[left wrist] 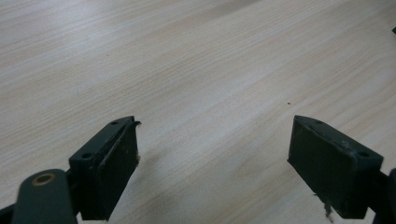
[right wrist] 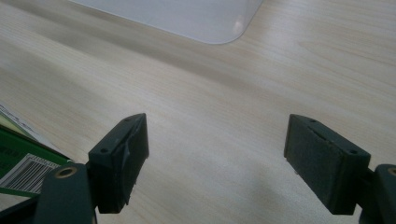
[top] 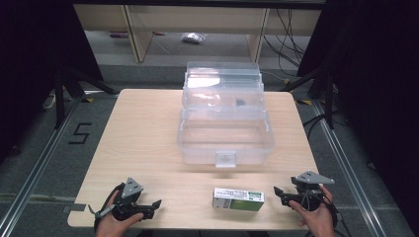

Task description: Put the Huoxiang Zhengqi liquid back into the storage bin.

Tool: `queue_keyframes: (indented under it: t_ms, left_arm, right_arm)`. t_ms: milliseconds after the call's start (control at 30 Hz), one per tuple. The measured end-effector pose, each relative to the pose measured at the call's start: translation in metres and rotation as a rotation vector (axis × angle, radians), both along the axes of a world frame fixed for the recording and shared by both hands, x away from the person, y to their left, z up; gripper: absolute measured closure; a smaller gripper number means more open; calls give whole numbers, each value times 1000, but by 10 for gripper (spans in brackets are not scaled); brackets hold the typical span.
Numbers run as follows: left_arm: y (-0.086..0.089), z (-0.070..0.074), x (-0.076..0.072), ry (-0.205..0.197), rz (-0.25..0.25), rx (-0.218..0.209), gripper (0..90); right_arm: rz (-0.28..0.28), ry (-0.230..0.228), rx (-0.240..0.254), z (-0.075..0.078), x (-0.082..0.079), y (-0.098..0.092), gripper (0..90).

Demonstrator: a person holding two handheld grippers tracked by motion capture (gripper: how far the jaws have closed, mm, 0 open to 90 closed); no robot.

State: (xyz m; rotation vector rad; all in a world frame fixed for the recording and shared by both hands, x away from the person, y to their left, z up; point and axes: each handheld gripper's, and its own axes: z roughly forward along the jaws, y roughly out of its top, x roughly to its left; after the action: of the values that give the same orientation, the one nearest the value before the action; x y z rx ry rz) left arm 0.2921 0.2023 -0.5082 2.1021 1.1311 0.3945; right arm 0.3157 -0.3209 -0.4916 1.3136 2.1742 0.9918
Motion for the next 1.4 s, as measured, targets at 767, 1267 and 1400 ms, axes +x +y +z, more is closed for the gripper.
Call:
queue_keyframes:
  t_ms: [767, 1267, 1400]
  left_arm:
    - [-1, 2, -2, -5, -6, 0, 154]
    - [0, 2, -1, -12, 6, 6, 154]
    - [2, 3, -1, -5, -9, 16, 154]
  right_arm:
    - [76, 57, 0, 41, 4, 11, 252]
    - [154, 33, -15, 72, 8, 16, 257]
    - [178, 47, -4, 81, 5, 26, 259]
